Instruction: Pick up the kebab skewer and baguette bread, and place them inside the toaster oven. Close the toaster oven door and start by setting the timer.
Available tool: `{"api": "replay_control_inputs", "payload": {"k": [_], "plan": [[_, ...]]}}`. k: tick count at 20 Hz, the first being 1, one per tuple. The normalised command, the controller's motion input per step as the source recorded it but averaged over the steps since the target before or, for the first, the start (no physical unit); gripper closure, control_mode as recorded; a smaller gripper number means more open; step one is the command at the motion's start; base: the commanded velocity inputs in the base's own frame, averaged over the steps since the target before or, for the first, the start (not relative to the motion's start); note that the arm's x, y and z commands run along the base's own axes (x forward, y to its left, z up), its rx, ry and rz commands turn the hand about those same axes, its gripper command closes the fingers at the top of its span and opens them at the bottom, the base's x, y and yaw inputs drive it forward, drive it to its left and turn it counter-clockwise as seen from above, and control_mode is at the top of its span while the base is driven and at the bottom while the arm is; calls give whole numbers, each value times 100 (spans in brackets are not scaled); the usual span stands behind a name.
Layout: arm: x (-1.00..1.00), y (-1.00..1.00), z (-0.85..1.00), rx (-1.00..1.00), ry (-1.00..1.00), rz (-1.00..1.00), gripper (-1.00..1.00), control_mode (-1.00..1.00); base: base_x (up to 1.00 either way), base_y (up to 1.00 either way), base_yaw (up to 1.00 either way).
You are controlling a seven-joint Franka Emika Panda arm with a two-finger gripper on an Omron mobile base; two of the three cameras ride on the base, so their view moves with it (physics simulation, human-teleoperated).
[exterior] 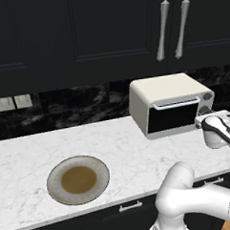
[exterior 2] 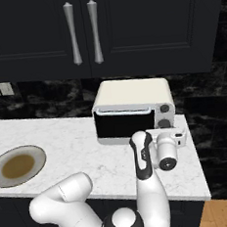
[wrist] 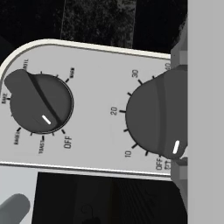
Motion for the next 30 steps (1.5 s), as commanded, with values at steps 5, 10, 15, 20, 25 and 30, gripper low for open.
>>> {"api": "replay_control_inputs", "payload": {"k": [5,10,15,20,25,30], "plan": [[0,0,0,0,0,0,100,-100,0,0,0],[21,0,-1,0,0,0,100,-100,0,0,0],[57,0,-6,1,0,0,100,-100,0,0,0],[18,0,-1,0,0,0,100,-100,0,0,0],[0,0,0,0,0,0,100,-100,0,0,0],[-5,0,0,2,0,-4,100,-100,0,0,0]]}}
